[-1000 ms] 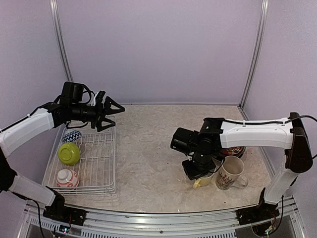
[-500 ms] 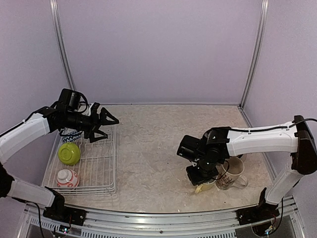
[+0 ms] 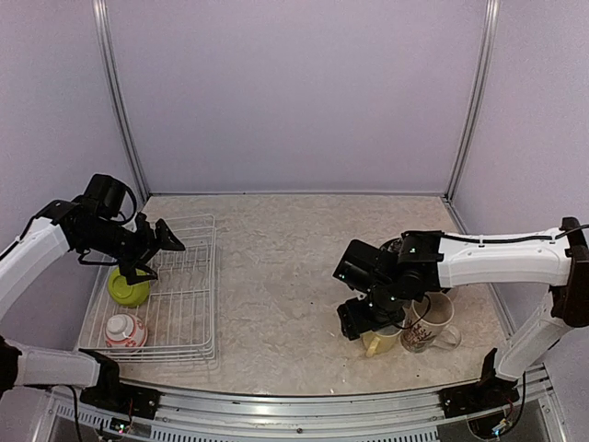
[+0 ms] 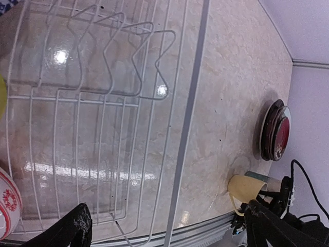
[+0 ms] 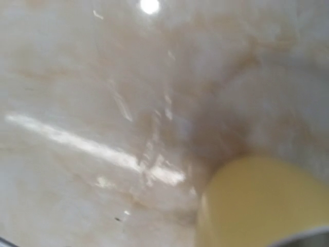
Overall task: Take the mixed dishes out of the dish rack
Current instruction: Grab the bowl from the dish rack.
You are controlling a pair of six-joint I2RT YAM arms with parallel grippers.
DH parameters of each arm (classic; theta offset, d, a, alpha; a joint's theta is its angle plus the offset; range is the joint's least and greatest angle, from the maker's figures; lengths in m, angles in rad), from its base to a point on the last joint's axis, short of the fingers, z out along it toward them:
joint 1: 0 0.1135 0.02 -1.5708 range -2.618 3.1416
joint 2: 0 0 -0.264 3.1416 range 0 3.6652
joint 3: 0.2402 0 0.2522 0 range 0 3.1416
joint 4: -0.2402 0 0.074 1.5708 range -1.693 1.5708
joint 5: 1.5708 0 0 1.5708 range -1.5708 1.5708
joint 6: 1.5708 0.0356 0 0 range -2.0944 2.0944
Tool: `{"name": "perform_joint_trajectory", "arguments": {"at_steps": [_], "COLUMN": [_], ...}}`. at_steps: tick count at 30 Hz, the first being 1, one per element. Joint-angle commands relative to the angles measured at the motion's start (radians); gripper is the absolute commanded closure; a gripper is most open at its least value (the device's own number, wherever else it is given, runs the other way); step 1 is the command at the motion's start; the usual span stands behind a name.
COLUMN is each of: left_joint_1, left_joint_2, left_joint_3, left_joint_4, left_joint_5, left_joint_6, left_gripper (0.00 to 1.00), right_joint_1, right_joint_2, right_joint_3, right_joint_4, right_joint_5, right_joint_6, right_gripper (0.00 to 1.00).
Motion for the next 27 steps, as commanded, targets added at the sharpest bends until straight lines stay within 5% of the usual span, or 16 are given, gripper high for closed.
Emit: {"name": "perform_joint_trajectory", "arguments": {"at_steps": [1,6,13,23,27], "left_joint_1": [0.105,0.196,0.197,0.158,0.145], "left_joint_2": [-0.002,0.121,0.337,0.179,0.142], "left_joint_3": [0.069,0.227,0.437,0.239,0.228], "left_joint_4": [-0.133,-0.238,-0.345,-0.022,-0.034], "left_joint_5": [-0.095,-0.105,-0.39,-0.434,-0.409], "left_joint_6": [0.073,0.261,0.423,0.812,0.975], "left_gripper": [0.01,0.05,0.08,0.01,0.01], "right_joint_1": [0.009,0.011,0.003,-0.01,-0.042], "right_joint_2": [-0.038,-0.089,-0.159,-0.271,-0.352], "right_joint_3": [0.048,0.019,0.005,-0.064,-0.103], "right_joint_4": [0.035,0.127,0.181,0.244,0.298], "right_joint_5": [0.05,0.053,0.091,0.115,0.093], "right_joint_6": [-0.037,-0.082,-0.154,-0.236,-0.294], "right_gripper": [0.16,0.06,0.0,0.0,0.0]}}
